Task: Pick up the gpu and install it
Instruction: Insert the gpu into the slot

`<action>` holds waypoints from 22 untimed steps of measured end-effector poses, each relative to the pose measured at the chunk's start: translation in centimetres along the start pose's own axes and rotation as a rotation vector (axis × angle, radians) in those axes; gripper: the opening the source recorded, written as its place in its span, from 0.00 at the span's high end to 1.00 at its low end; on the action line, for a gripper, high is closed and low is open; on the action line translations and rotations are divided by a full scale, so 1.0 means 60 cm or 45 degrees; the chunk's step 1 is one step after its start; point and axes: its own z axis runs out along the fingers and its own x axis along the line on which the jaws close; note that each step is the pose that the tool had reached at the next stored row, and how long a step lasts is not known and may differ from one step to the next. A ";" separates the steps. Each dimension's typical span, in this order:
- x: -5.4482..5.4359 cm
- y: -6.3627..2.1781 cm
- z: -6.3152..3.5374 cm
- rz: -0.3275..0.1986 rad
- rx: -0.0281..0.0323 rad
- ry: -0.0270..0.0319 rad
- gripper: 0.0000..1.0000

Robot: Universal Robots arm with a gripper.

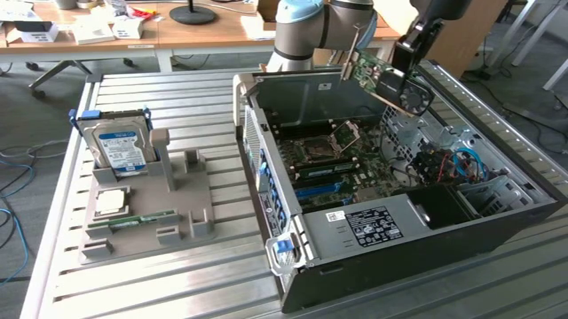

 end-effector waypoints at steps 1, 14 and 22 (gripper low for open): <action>0.000 0.000 0.000 -0.023 -0.0005 0.0013 0.73; 0.000 0.000 0.002 -0.323 -0.0077 0.0173 0.73; 0.000 0.000 0.003 -0.508 -0.0120 0.0274 0.73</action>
